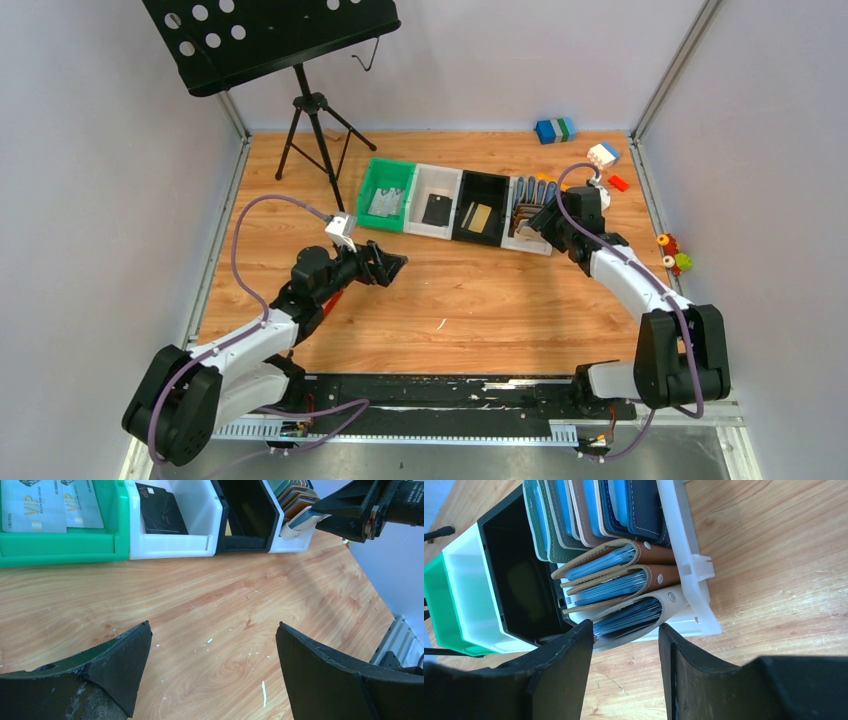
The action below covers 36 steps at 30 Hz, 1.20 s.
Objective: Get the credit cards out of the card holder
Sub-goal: Pick up the card holder from the storage box, then place the card holder at the center of the board.
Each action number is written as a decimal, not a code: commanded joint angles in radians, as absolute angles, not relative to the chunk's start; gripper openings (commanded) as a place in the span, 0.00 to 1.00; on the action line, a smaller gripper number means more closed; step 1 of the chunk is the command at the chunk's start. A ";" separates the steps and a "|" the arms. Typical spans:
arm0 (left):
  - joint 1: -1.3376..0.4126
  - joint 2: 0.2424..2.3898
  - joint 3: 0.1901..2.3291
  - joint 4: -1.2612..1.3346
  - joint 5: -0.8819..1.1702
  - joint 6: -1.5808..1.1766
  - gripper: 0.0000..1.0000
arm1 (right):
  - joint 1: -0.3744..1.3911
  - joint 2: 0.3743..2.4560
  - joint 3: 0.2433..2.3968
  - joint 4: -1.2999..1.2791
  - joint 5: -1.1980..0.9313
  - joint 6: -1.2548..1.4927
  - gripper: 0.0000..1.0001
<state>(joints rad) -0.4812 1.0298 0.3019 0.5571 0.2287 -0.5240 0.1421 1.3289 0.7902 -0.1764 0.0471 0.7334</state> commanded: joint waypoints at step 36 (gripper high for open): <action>-0.523 1.010 0.331 0.606 0.250 -0.454 1.00 | 0.219 0.971 0.964 -0.777 -0.559 0.534 0.00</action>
<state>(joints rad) -0.5171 1.0248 0.3080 0.5697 0.2676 -0.4828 0.2020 1.0271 0.9737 -0.6876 -0.4046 0.5552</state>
